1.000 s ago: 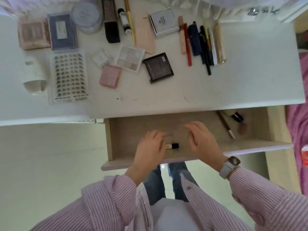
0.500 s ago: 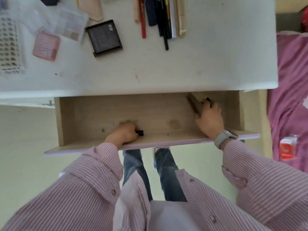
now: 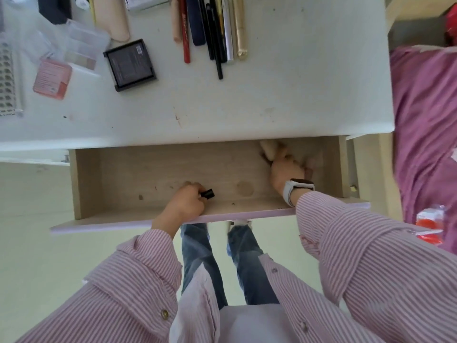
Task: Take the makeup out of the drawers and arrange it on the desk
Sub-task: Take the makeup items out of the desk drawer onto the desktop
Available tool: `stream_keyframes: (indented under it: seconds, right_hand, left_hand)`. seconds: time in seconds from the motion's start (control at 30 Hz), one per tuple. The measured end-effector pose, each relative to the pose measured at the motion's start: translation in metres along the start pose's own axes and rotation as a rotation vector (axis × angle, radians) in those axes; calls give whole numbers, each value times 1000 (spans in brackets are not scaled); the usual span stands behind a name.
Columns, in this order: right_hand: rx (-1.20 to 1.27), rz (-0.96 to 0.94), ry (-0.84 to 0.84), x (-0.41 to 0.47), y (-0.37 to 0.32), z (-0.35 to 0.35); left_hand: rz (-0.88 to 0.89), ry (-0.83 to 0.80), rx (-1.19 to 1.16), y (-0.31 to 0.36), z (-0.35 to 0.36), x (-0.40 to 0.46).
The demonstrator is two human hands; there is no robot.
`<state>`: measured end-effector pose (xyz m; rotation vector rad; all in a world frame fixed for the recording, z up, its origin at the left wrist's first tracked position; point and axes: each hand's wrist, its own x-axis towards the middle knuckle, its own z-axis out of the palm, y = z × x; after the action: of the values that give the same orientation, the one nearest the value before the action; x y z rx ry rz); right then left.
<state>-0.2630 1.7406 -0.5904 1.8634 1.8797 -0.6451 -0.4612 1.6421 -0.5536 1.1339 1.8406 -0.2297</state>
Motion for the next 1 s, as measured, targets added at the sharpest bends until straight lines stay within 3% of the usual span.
stream_keyframes:
  seconds: [0.23,0.43,0.6,0.8,1.0]
  right_hand:
    - [-18,-58,-123,1,14,-10]
    - [8,-363,-315,-21,19,-40]
    - [98,-610,-423,-58,22,-74]
    - [546,-620,-237,-68,5,-132]
    - [767,-333,82,-9,-31,-171]
  left_hand:
    - [13,93,-125,5,-1,-11]
    - [132,270,-305,26,-10,-33]
    - [289,621,-467,46,-36,-51]
    - [253,813,-530,69,-88,-31]
    - [114,905,-490,86,-118,10]
